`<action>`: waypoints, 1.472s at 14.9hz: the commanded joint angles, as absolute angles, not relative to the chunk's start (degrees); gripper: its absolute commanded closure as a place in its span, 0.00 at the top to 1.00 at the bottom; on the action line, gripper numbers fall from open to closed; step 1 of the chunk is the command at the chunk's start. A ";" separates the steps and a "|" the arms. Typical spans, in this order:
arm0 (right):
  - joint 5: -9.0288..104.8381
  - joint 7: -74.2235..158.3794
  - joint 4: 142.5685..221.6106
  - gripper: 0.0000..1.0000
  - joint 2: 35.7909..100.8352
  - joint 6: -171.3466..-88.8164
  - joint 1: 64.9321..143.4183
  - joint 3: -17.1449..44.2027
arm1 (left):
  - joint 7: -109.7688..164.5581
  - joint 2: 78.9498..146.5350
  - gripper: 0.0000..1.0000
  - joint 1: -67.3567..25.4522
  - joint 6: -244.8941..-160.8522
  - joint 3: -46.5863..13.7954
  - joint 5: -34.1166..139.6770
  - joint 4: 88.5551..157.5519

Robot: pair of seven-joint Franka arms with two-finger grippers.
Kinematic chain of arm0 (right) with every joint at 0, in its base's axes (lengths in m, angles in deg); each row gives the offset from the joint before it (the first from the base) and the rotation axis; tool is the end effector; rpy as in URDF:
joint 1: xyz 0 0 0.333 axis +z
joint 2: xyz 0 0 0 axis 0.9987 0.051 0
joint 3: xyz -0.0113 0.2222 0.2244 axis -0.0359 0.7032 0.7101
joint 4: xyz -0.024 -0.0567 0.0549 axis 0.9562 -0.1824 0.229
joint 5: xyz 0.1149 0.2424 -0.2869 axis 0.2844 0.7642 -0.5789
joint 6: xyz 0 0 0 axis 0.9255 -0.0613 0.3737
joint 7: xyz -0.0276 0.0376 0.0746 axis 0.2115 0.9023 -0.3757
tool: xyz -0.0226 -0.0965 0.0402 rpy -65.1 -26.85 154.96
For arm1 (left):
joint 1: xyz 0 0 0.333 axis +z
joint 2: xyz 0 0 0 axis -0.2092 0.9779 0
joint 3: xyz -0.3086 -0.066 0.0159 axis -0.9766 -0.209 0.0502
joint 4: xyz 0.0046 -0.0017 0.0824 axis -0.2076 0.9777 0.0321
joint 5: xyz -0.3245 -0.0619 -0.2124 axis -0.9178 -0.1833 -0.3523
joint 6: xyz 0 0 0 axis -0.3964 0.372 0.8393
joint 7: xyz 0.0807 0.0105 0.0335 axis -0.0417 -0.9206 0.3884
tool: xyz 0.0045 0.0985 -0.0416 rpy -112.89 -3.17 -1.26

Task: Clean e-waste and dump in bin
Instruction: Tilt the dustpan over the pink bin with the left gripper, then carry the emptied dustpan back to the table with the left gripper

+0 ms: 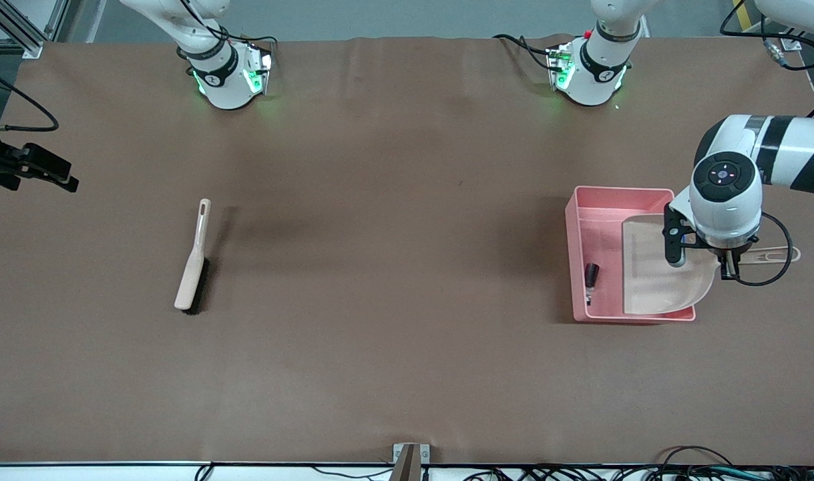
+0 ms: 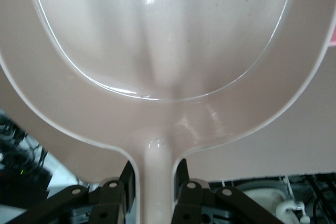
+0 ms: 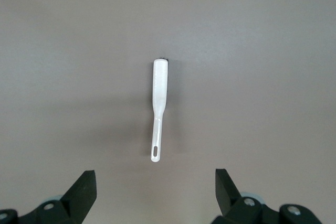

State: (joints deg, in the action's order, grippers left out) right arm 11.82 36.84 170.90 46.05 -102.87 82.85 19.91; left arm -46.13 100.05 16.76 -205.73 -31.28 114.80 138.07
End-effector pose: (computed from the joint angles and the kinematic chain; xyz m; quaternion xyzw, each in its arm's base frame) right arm 0.5577 -0.0306 0.6292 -0.9995 0.0304 0.0060 0.0077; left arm 0.5913 0.0068 0.3679 -0.6060 0.7274 0.1938 0.2572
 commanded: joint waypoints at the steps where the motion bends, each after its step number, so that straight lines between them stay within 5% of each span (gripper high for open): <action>1: 12.55 37.13 170.69 1.00 45.82 -102.88 86.55 15.99 | -44.45 97.67 0.03 15.70 -205.24 -30.15 119.85 139.10; 11: 11.85 37.22 170.43 1.00 45.73 -102.97 84.97 17.13 | -36.83 98.19 0.02 1.31 -202.62 -30.59 115.84 127.07; 22: 11.59 37.40 169.46 1.00 45.90 -103.41 85.58 17.48 | -12.11 114.00 0.02 -13.38 -199.70 -34.54 103.78 122.48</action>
State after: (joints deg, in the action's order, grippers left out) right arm 11.80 36.87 169.86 46.05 -103.40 85.51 17.19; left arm -13.42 109.92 -12.28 -200.47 -33.59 104.80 125.55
